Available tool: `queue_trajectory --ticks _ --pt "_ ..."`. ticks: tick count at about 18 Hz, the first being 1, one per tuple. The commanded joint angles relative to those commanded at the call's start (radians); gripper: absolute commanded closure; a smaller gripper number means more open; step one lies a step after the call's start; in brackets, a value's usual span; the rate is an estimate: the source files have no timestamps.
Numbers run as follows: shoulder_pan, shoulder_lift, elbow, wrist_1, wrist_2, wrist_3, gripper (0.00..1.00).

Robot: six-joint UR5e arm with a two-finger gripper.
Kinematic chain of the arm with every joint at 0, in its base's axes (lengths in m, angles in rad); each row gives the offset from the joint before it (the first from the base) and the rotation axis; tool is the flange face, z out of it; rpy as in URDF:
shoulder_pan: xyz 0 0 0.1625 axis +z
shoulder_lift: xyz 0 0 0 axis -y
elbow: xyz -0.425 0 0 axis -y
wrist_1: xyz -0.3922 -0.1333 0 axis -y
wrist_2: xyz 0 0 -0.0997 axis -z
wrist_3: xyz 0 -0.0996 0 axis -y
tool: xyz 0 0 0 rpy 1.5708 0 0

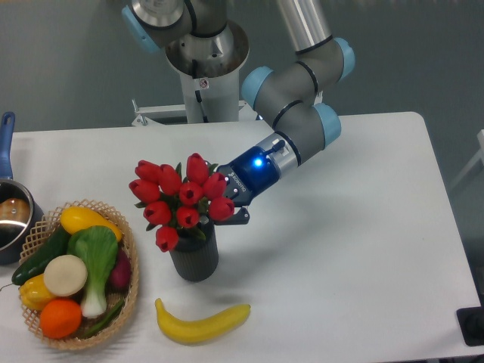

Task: Insert the flowers into the vase
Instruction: 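Push the tulips deeper into the vase, adjusting the bunch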

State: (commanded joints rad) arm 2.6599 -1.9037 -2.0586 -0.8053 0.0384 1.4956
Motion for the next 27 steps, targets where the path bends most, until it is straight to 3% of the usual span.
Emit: queue_trajectory --ticks 18,21,23,27 --pt "0.008 -0.048 0.02 -0.003 0.002 0.054 0.77" --pt "0.009 -0.048 0.02 -0.002 0.002 0.055 0.72" --pt "0.012 -0.046 0.02 -0.002 0.002 0.055 0.62" --pt "0.014 -0.044 0.02 -0.002 0.002 0.055 0.57"
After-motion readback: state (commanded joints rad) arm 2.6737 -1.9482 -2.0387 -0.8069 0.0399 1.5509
